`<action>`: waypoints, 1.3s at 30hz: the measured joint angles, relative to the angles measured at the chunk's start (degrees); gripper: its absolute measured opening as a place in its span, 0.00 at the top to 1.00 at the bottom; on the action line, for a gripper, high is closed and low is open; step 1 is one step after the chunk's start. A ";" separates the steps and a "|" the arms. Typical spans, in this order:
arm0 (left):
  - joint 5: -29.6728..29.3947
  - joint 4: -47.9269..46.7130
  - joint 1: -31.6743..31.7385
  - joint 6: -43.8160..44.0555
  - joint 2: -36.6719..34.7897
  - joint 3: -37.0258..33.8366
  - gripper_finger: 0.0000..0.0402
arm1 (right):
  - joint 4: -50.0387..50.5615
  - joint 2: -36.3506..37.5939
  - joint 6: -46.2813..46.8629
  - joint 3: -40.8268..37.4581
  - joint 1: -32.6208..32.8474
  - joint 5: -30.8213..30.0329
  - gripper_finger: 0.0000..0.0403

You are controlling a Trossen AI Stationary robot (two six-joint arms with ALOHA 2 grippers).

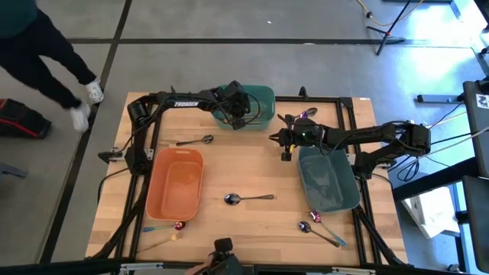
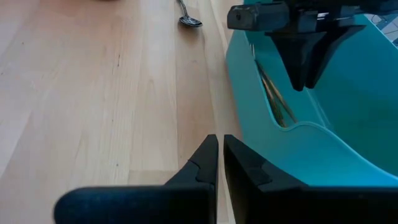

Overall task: Sort silverware by color (type)
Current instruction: Put the gold fork into the green bin

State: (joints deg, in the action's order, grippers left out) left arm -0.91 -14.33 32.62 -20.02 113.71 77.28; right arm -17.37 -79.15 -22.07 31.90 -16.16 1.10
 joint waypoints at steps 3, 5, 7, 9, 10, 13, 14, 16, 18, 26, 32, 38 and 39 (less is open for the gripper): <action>-1.44 -0.16 -0.21 0.05 -0.37 0.00 0.75 | 0.00 0.00 0.20 0.00 0.00 0.00 0.95; -3.04 -0.88 -0.69 0.01 -1.63 -0.02 0.73 | -0.02 0.00 0.18 0.00 0.00 -0.06 0.95; -4.13 -1.54 -1.46 -0.01 -4.12 -0.02 0.72 | -0.19 0.00 0.18 0.00 0.00 -0.07 0.95; -4.23 -2.15 -2.20 0.04 -6.99 0.00 0.72 | -0.53 -0.02 0.18 0.00 0.00 -0.01 0.95; -4.19 -2.71 -2.54 0.28 -8.72 0.00 0.72 | -0.84 -0.02 0.18 0.00 0.00 -0.02 0.95; -4.18 -4.93 -3.97 0.45 -13.72 0.00 0.72 | -1.20 -0.02 1.04 0.00 0.00 -0.02 0.95; -4.20 -5.99 -4.54 0.45 -15.36 0.00 0.72 | -1.10 -0.02 1.28 0.00 0.00 0.00 0.95; -4.33 -7.99 -5.77 0.87 -18.79 0.00 0.72 | -1.08 -0.02 1.37 0.00 0.02 -0.02 0.95; -4.05 -10.36 -7.14 2.26 -21.73 0.00 0.72 | -0.97 -0.02 1.47 0.00 0.07 -0.01 0.95; -4.01 -21.82 -14.71 9.94 -26.20 0.00 0.72 | -0.71 -0.02 3.74 0.02 2.11 -0.06 0.95; -5.57 -23.47 -23.47 15.27 -25.87 -1.13 0.72 | -1.58 -0.02 4.01 0.02 7.08 0.00 0.95; -10.63 -23.77 -33.36 21.20 -25.83 -1.49 0.72 | -3.46 -0.02 8.45 0.02 13.26 0.00 0.95; -10.93 -23.78 -35.02 22.17 -25.83 -1.49 0.72 | -3.88 -0.02 9.40 0.02 14.31 -0.02 0.95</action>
State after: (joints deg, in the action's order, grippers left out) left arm -11.84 -38.11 -2.40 2.15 87.88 75.79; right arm -21.24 -79.18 -12.67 31.92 -1.86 1.08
